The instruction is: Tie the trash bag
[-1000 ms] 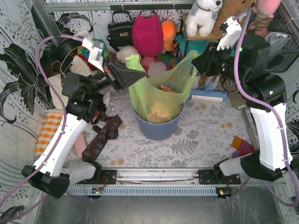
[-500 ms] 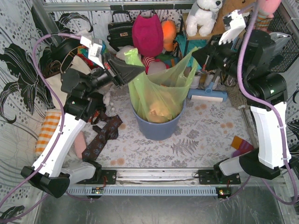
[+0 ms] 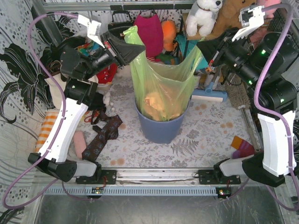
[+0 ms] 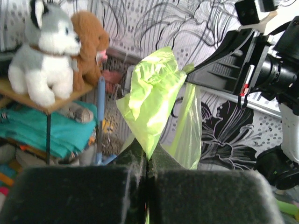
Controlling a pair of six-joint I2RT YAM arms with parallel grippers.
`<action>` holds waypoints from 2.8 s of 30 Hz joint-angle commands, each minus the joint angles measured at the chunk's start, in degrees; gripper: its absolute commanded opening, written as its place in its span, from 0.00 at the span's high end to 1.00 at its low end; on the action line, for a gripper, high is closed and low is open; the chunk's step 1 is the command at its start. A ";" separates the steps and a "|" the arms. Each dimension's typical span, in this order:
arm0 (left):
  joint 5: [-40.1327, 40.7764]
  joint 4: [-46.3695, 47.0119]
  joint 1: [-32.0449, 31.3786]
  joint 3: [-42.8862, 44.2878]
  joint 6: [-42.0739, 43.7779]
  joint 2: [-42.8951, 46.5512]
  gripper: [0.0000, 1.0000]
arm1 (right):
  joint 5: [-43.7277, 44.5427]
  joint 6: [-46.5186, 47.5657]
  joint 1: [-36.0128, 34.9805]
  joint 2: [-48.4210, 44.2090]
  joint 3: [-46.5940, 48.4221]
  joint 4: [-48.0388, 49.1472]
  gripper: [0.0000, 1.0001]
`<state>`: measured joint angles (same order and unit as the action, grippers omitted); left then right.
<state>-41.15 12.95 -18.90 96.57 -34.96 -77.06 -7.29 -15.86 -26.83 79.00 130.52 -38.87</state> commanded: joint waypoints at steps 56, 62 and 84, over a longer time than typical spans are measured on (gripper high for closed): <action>1.77 -10.49 3.29 -5.61 5.43 9.55 0.33 | 3.54 2.50 0.10 -1.47 -4.62 0.06 0.55; 2.58 -11.88 3.33 -4.43 5.74 8.64 0.49 | 3.49 2.69 0.10 -2.16 -5.26 0.97 0.54; 3.59 -11.50 3.39 -2.06 6.60 7.91 0.88 | 3.94 2.93 0.09 -0.90 -6.77 0.91 0.57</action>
<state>-38.28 1.02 -15.94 94.67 -29.65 -69.60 -4.62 -14.00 -26.83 77.91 123.61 -38.39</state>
